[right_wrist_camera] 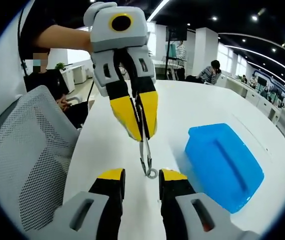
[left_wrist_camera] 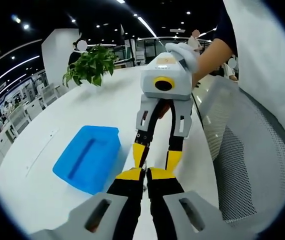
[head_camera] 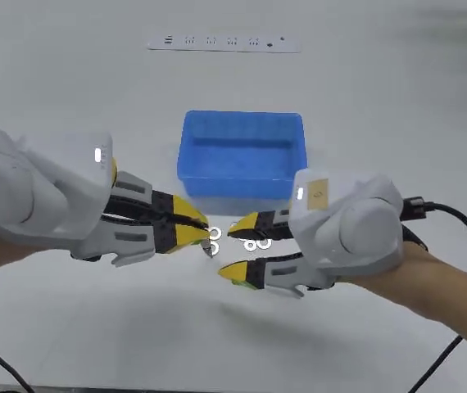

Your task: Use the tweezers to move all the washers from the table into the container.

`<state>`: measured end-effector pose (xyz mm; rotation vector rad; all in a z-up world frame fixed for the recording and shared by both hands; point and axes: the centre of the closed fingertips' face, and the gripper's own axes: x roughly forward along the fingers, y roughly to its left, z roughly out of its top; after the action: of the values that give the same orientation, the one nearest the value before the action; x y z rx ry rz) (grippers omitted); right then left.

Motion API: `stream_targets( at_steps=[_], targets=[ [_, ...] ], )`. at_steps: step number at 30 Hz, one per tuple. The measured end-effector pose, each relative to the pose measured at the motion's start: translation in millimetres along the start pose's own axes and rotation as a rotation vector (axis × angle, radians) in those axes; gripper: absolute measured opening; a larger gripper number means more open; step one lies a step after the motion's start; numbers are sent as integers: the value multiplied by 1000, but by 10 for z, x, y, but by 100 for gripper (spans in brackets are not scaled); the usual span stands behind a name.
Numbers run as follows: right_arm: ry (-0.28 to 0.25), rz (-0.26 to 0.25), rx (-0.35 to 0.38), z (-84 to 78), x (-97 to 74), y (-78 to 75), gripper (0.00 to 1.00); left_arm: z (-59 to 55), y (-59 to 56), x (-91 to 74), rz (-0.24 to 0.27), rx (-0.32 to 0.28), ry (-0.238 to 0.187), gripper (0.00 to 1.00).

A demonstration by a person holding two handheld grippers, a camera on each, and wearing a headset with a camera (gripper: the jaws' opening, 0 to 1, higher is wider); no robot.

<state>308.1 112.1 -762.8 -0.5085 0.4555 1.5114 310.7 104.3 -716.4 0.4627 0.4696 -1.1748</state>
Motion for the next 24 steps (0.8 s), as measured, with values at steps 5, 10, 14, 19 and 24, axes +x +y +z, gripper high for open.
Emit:
stream_targets(
  at_steps=[5,10,14,19,24],
  targets=[
    [-14,22,-24,99,128,-42,28,-6,-31,11,-19,12,9,7],
    [-16,39,-51,131,191,-24,24,-27,-28,17,-21,15,13,7],
    [-18,49,-48,123,214,-12,21,-40,-16,19,-18,13,15,7],
    [2,54,-58,54,252,-14,17,-50,-6,27,-16,9,15,7],
    [11,61,-92,11,274,-9,12,-61,-9,38,-16,10,18,8]
  ],
)
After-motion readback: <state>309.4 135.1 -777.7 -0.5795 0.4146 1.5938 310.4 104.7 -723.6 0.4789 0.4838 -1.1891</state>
